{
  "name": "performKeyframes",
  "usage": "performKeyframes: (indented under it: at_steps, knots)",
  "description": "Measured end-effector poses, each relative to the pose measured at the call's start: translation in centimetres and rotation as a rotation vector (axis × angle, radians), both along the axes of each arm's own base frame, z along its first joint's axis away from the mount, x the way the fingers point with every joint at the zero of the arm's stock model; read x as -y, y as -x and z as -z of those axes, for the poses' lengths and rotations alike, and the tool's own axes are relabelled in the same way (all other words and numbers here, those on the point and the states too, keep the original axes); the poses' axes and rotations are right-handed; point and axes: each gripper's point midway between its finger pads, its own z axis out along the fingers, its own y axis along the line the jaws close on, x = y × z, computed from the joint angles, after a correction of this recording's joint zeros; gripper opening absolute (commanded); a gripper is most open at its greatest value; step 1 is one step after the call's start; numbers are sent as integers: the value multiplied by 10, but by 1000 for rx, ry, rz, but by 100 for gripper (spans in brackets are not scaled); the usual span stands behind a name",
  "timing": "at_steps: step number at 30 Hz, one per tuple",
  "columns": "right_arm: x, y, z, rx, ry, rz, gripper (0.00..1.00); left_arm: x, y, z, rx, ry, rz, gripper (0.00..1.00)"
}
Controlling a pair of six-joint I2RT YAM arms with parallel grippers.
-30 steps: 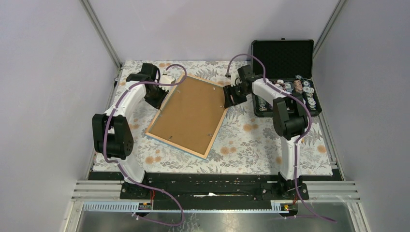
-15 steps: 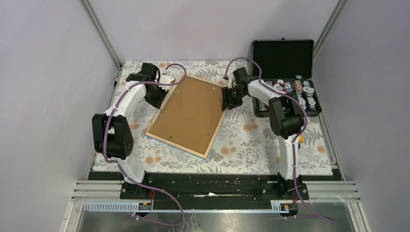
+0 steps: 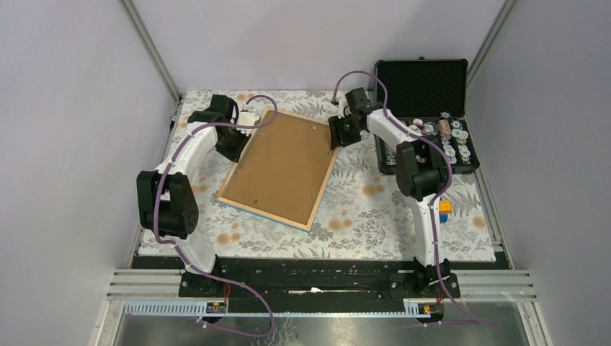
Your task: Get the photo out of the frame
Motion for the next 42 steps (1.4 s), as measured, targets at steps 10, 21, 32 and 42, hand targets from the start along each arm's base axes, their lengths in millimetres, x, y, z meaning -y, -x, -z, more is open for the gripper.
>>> performKeyframes:
  at_steps: [10,21,32,42]
  knots:
    - [0,43,10,-114,-4,88,71,1,-3,-4,12,5,-6,0]
    - [-19,52,20,-84,103,158,50,2,-7,-7,23,14,-23,0]
    - [-2,16,18,-37,156,228,26,2,-8,-7,27,12,-19,0]
    - [16,-4,18,-15,160,223,22,15,-14,-2,37,-5,58,0]
